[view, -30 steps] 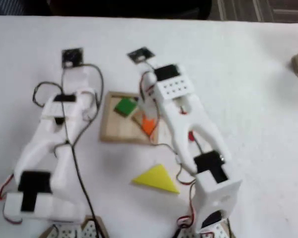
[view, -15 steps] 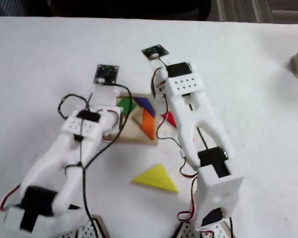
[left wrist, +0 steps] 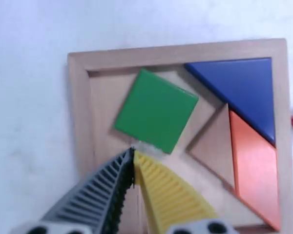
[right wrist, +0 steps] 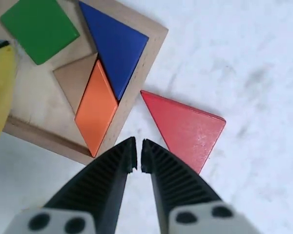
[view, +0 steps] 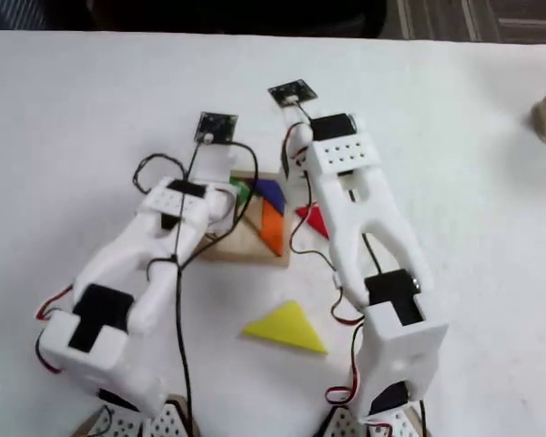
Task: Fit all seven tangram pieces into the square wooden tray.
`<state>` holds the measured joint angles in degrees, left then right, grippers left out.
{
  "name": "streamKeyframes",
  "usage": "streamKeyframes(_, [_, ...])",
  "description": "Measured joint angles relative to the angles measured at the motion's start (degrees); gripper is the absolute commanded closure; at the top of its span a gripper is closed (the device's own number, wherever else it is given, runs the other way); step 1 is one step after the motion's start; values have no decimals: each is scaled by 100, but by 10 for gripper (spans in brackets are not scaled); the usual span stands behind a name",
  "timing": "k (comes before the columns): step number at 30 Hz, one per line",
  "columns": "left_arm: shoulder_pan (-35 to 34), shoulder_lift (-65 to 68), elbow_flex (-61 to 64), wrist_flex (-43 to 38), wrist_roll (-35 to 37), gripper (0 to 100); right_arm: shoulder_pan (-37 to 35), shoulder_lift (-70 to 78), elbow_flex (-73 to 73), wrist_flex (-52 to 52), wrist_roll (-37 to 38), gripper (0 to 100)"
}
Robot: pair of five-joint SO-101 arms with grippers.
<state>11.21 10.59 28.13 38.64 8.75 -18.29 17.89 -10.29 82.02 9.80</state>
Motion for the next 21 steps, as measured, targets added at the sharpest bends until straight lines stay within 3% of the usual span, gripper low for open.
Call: streamKeyframes(21, [255, 527, -457, -167, 18, 977, 167, 0, 0, -185, -53, 981])
